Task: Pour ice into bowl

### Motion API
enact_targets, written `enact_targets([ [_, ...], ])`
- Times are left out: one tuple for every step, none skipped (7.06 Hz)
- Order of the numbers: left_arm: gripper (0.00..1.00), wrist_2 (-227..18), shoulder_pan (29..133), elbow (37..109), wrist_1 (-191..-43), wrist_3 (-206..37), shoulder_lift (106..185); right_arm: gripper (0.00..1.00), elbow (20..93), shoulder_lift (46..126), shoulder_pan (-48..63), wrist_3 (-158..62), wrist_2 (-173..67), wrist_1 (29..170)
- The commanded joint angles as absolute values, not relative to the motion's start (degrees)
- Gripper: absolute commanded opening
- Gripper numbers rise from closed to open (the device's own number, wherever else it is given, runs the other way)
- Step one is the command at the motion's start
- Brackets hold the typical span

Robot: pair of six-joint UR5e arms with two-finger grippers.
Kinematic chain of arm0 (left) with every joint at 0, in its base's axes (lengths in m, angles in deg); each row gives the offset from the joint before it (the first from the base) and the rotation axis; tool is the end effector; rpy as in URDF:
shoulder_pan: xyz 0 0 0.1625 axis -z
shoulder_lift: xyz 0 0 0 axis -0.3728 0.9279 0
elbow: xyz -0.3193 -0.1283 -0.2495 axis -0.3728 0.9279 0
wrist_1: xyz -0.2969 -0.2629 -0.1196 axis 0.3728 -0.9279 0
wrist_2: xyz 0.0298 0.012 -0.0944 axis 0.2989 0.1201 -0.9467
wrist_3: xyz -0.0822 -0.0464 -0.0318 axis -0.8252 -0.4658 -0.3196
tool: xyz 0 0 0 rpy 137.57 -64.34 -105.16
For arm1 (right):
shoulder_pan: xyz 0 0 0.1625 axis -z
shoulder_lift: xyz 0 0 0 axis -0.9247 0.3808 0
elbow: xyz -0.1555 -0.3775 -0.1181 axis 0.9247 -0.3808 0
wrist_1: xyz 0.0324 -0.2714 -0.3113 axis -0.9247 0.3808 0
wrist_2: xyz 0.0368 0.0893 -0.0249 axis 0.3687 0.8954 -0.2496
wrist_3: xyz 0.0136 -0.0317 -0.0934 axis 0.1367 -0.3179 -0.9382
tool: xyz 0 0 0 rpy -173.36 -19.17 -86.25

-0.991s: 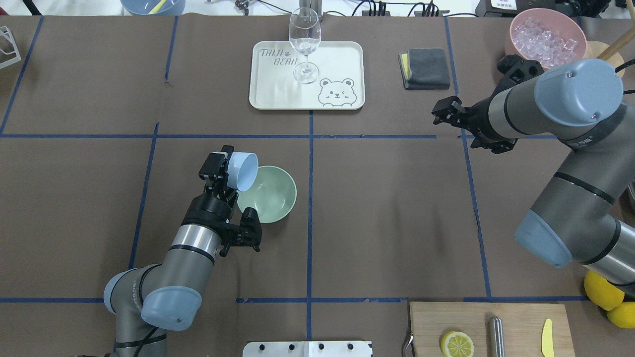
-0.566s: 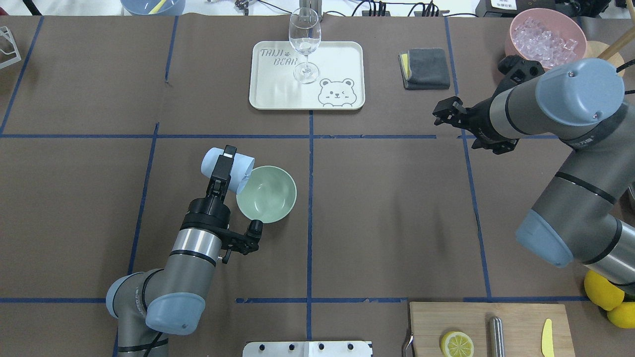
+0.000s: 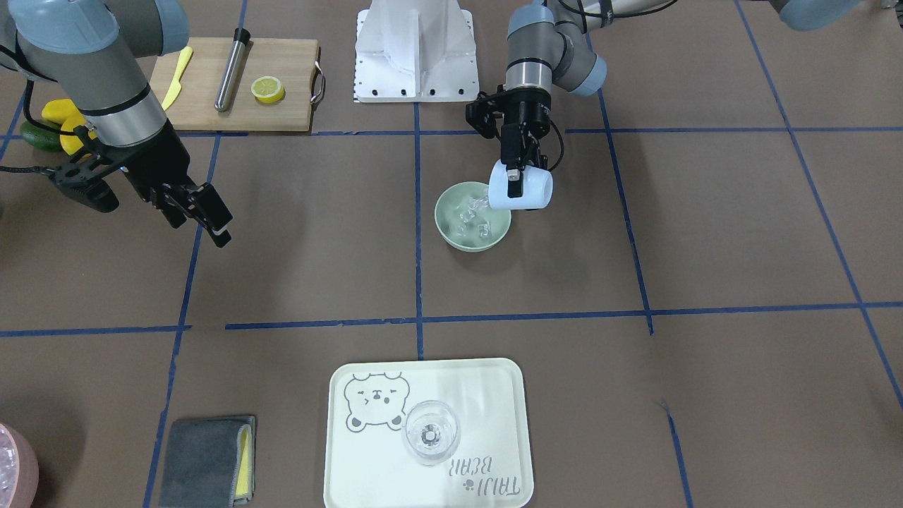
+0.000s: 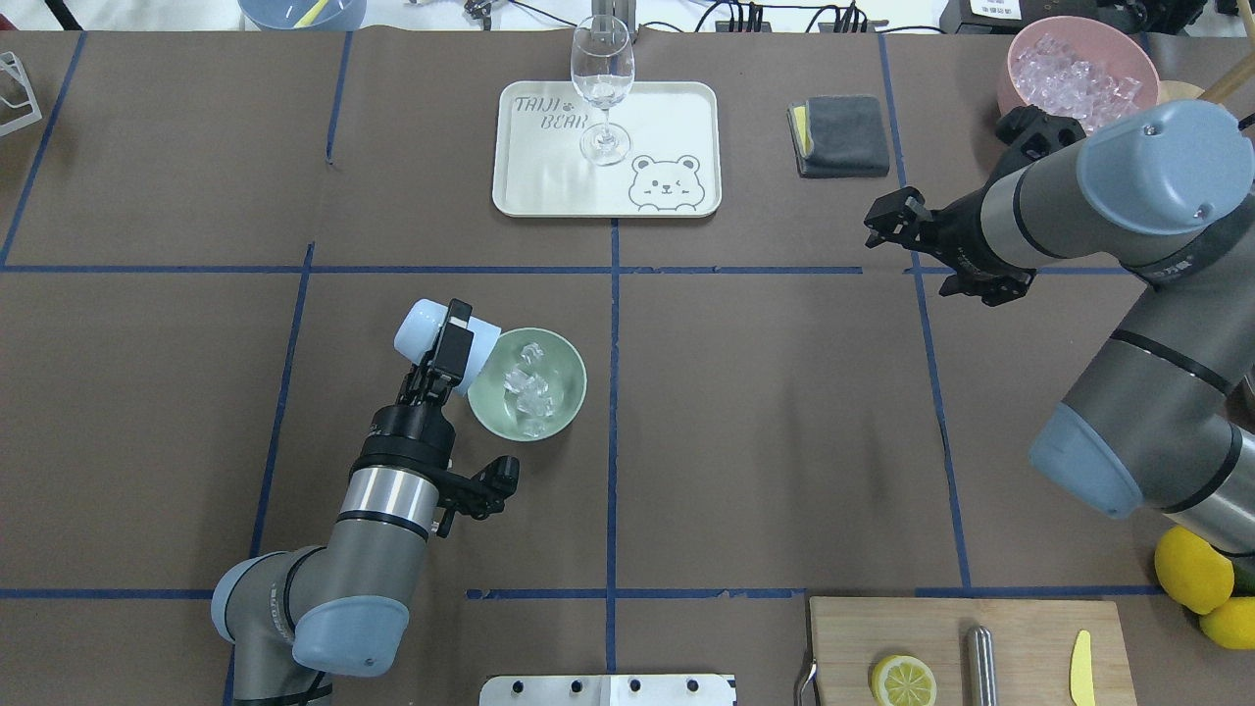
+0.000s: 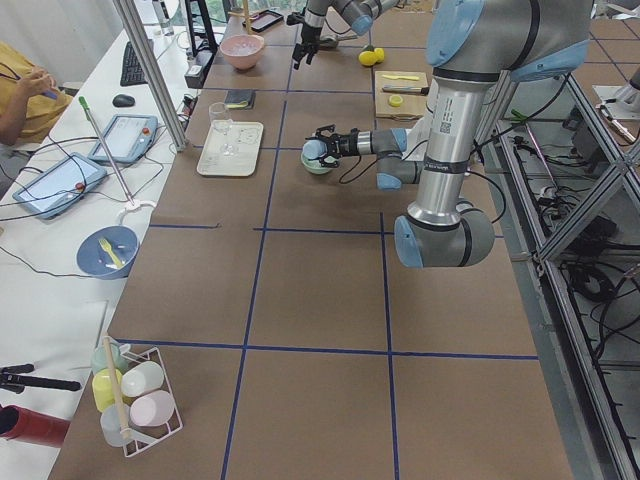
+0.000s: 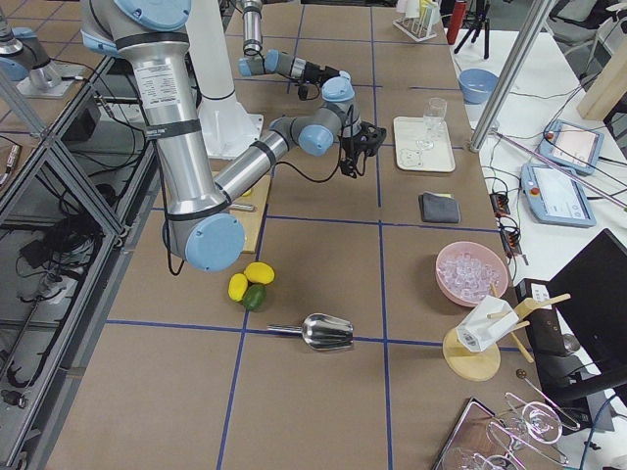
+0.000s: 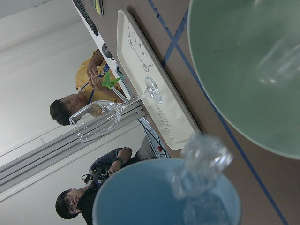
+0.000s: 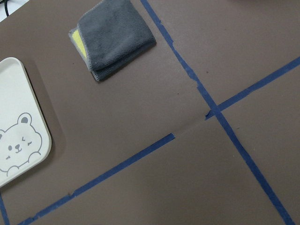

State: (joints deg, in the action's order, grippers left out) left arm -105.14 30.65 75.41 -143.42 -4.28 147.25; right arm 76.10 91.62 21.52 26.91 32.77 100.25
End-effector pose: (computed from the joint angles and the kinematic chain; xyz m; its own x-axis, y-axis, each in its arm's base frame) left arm 0.5280 -0.3094 0.3044 0.1987 0.1295 0.9715 -0.9539 -0.2018 0.2220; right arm -0.3124 -0.4714 0.3227 0.4344 0.4867 0.7579 -0.5274 0.8195 -0.2240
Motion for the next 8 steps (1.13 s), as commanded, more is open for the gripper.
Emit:
enact_targets([
  [0.00, -102.98, 30.50, 75.32, -143.51, -0.37, 147.39, 1.00, 75.75, 91.72, 20.86, 26.75, 33.57, 100.18],
  [0.00, -102.88, 30.50, 75.49, -144.29, -0.45, 147.39, 1.00, 75.84, 91.63, 20.86, 27.01, 33.75, 100.18],
  [0.00, -102.88, 30.41, 75.23, -147.09, -4.71, 147.13, 1.00, 75.84, 91.63, 20.86, 27.01, 33.75, 100.18],
  [0.00, -102.79, 30.59, 75.32, -150.07, -10.41, 146.52, 1.00, 75.84, 91.63, 20.86, 27.01, 33.75, 100.18],
  [0.00, -103.05, 30.76, 75.23, -151.84, -18.90, 143.82, 1.00, 76.18, 91.63, 20.86, 27.10, 33.75, 100.09],
  [0.00, -103.49, 30.85, 75.23, -151.95, -27.78, 142.83, 1.00, 76.36, 91.63, 20.77, 27.19, 33.84, 100.09],
  [0.00, -105.32, 30.76, 75.23, -152.04, -38.57, 141.78, 1.00, 76.62, 91.63, 20.68, 27.19, 33.84, 100.09],
  [0.00, -106.30, 30.94, 75.75, -152.12, -48.07, 139.85, 1.00, 76.89, 91.63, 20.68, 27.19, 33.84, 100.00],
])
